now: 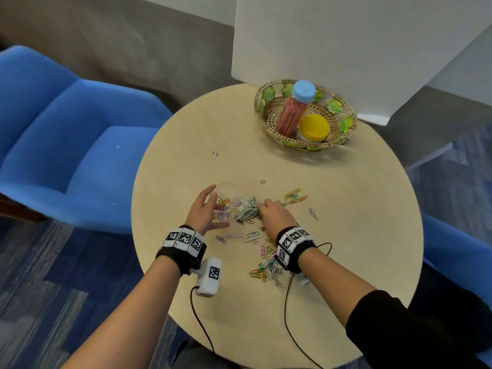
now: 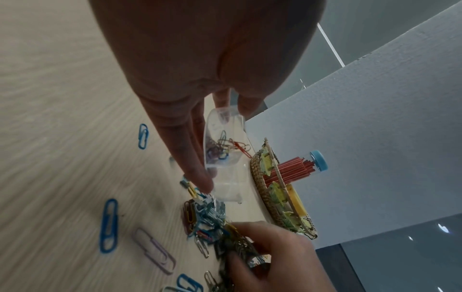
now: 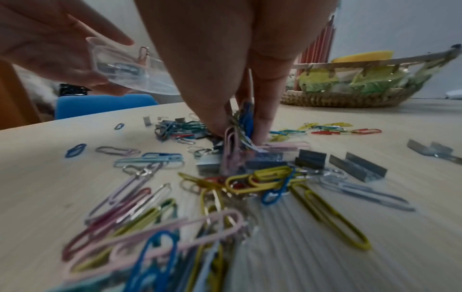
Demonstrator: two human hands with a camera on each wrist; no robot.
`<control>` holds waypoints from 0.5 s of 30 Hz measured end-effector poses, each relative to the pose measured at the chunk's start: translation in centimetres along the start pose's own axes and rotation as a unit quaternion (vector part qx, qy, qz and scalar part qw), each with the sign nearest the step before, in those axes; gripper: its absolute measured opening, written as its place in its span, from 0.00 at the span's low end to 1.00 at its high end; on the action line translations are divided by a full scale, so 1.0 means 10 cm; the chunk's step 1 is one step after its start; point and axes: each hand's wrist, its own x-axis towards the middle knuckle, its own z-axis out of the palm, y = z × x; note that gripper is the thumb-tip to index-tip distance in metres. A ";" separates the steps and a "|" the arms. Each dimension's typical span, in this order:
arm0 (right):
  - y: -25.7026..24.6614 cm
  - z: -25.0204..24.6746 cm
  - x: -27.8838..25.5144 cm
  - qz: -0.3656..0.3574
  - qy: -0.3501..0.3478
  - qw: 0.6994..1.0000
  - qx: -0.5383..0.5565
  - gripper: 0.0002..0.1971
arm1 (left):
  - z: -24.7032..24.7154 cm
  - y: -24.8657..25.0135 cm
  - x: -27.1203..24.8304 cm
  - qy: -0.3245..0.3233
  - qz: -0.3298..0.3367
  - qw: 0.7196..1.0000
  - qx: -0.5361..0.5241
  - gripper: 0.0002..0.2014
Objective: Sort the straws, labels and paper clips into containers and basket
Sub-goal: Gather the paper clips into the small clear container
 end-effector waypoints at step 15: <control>0.23 -0.75 -0.25 0.154 0.067 0.818 0.550 0.07 | 0.32 -0.01 -0.05 -0.033 0.011 0.998 0.058 0.18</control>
